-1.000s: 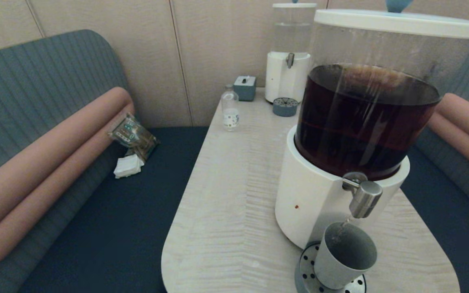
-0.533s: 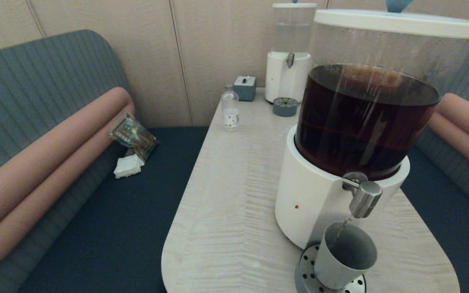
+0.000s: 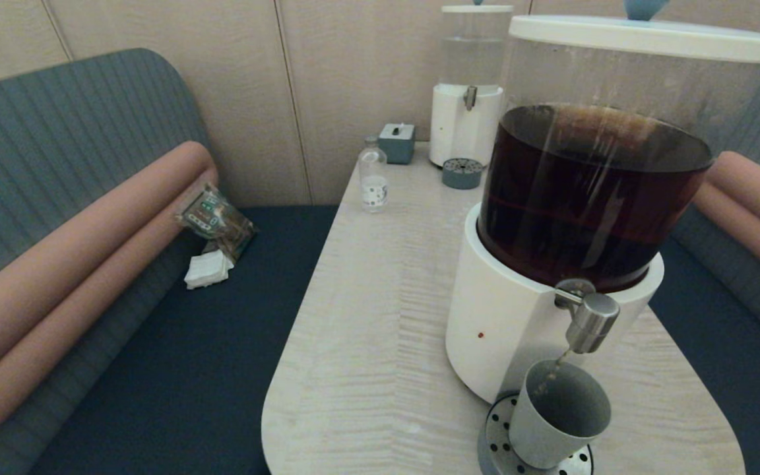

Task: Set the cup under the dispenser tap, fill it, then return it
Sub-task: Turn off the faucet

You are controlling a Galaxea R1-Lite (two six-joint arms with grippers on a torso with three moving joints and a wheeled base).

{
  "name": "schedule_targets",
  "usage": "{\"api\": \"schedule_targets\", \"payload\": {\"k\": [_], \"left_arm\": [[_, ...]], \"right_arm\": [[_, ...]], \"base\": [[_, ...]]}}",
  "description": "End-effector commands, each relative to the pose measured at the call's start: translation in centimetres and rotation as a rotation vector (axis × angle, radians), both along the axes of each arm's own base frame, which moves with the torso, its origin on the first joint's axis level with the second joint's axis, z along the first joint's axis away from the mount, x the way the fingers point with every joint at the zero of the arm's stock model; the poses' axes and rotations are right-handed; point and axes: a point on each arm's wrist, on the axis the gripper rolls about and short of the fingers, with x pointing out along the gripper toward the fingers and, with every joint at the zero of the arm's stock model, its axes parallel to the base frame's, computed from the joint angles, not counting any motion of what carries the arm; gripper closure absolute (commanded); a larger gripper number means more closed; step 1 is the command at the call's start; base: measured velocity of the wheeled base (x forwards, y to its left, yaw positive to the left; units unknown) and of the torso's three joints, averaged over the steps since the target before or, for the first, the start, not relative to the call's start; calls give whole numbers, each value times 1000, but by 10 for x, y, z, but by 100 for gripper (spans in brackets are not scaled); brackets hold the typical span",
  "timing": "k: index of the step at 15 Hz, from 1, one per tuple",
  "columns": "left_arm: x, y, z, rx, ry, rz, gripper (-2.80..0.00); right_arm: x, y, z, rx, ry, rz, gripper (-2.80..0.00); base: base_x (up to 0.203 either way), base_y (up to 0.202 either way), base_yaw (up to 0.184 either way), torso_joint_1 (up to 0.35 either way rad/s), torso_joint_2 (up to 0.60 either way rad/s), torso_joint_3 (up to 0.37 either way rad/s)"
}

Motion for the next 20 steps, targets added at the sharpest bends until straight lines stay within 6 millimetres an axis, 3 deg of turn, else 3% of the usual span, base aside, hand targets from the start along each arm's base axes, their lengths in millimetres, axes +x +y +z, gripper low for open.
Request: {"api": "schedule_targets", "payload": {"k": [1,3,6,9,15,20], "left_arm": [[0,0,0,0,0,0,0],[0,0,0,0,0,0,0],[0,0,0,0,0,0,0],[0,0,0,0,0,0,0],[0,0,0,0,0,0,0],[0,0,0,0,1,0,0]], "right_arm": [[-5,0,-19,-7,-20,-1,0],[-7,0,-36,-13,-43,2,0],[9,-1,-59,-18,-55,-11,0],[28,-1,-95,-89,-8,-28,0],[31,3,-119,-47,228,139,0],[31,3,-120,8,233,140,0]], "base": [[0,0,0,0,0,0],[0,0,0,0,0,0],[0,0,0,0,0,0],[0,0,0,0,0,0],[0,0,0,0,0,0],[0,0,0,0,0,0]]}}
